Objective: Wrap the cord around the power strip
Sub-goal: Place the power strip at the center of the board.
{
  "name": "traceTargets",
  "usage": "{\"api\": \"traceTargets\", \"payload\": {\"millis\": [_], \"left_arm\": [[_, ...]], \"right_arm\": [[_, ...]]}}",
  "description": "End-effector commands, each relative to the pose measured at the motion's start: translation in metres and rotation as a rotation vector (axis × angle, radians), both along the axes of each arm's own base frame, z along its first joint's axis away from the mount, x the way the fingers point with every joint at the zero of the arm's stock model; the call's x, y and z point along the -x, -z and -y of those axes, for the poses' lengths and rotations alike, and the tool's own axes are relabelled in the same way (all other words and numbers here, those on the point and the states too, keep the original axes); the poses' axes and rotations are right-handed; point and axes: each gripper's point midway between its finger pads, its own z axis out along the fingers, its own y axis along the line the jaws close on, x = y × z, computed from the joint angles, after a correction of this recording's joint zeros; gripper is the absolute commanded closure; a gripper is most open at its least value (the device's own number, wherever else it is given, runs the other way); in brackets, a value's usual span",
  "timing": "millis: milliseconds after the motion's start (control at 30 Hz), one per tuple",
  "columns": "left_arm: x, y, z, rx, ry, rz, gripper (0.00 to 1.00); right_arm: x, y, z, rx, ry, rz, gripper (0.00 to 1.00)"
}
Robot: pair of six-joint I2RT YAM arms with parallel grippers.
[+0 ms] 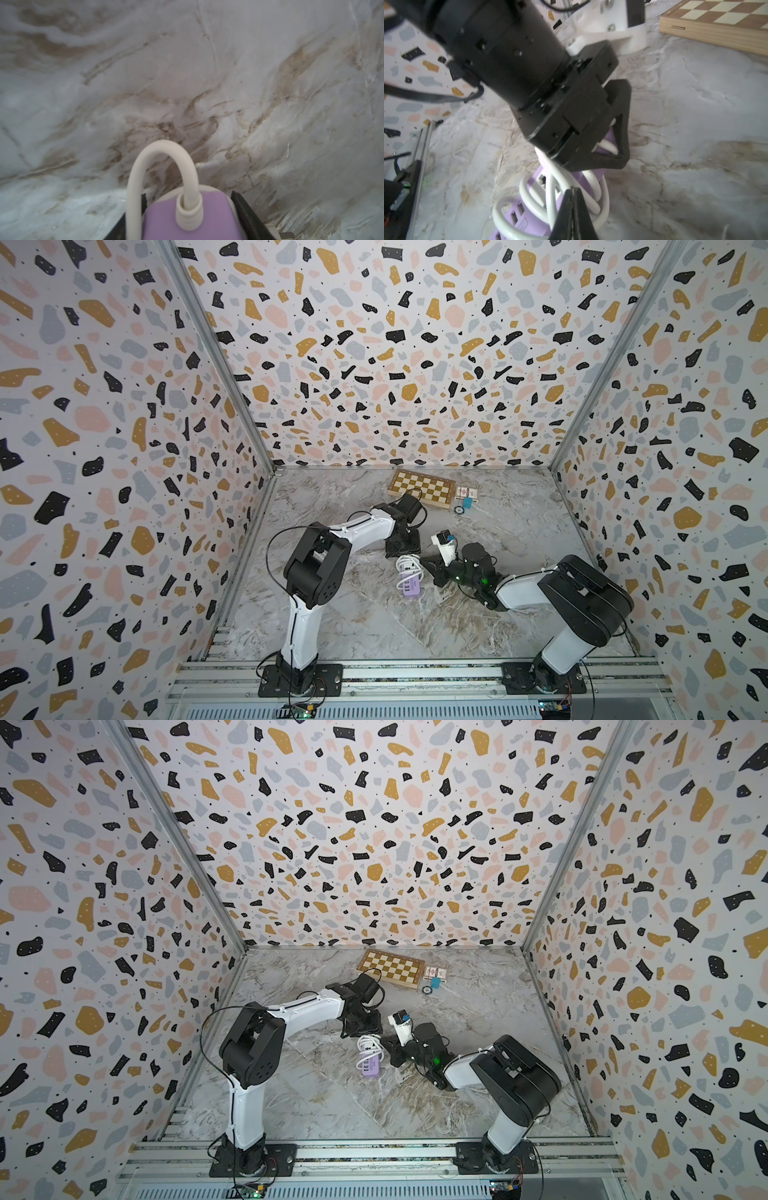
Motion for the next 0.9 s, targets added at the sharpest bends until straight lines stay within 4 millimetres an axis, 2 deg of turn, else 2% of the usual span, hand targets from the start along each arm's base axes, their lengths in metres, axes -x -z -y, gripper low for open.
{"api": "traceTargets", "payload": {"millis": [0,167,500,633,867], "left_arm": [[0.011,0.017,0.002,-0.044,-0.040,-0.055,1.00],[0.011,0.020,0.001,-0.051,-0.085,-0.061,1.00],[0.013,0.036,-0.002,-0.063,-0.143,-0.091,1.00],[0.013,0.040,0.001,-0.054,-0.144,-0.102,1.00],[0.012,0.044,0.005,-0.038,-0.185,-0.123,1.00]], "right_arm": [[0.008,0.008,0.000,-0.076,0.022,-0.093,1.00],[0.019,0.023,-0.002,-0.042,0.048,-0.123,1.00],[0.029,0.080,0.019,-0.013,0.185,-0.341,1.00],[0.032,0.091,0.016,-0.005,0.184,-0.394,1.00],[0.034,0.099,0.016,0.030,0.201,-0.416,1.00]]}}
